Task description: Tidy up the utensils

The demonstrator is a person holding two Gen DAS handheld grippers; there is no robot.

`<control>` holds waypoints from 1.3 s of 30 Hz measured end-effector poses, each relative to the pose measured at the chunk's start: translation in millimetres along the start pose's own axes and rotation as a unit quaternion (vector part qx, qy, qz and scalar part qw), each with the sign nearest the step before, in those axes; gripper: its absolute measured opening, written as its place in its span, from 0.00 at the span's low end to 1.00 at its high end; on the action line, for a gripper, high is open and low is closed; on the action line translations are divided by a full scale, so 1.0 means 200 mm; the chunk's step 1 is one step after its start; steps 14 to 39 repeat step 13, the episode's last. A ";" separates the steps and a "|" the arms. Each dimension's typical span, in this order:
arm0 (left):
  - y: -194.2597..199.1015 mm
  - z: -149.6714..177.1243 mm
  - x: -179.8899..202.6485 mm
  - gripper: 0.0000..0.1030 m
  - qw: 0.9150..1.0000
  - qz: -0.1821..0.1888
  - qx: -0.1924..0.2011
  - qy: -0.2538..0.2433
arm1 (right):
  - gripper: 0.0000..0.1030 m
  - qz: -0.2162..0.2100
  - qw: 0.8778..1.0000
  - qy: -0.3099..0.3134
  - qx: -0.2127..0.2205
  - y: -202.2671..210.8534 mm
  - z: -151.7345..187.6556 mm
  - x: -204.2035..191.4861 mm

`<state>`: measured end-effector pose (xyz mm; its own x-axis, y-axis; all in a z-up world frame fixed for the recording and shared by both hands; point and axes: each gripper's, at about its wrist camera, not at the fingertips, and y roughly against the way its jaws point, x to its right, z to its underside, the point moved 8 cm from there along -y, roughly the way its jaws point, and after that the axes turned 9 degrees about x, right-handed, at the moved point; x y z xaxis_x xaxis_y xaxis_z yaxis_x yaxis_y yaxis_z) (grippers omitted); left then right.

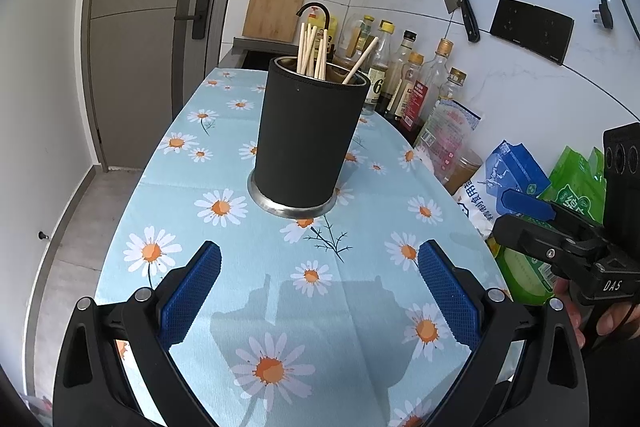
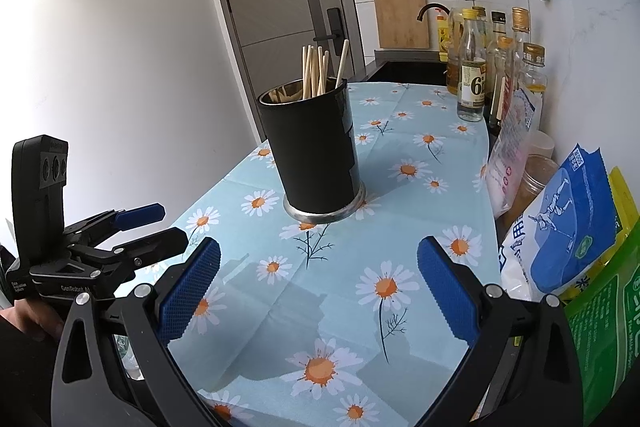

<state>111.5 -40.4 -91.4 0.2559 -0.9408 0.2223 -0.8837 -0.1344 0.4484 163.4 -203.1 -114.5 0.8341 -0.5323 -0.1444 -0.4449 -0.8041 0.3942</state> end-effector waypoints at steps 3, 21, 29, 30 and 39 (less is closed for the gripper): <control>0.00 0.00 0.00 0.93 1.000 -0.002 -0.001 0.000 | 0.95 0.001 1.000 0.006 0.001 0.01 0.00 -0.01; 0.01 0.01 -0.03 0.93 1.000 -0.005 0.001 0.008 | 0.95 -0.001 1.000 0.011 0.002 0.01 0.01 -0.02; 0.01 0.01 -0.03 0.93 1.000 -0.005 0.001 0.008 | 0.95 -0.001 1.000 0.011 0.002 0.01 0.01 -0.02; 0.01 0.01 -0.03 0.93 1.000 -0.005 0.001 0.008 | 0.95 -0.001 1.000 0.011 0.002 0.01 0.01 -0.02; 0.01 0.01 -0.03 0.93 1.000 -0.005 0.001 0.008 | 0.95 -0.001 1.000 0.011 0.002 0.01 0.01 -0.02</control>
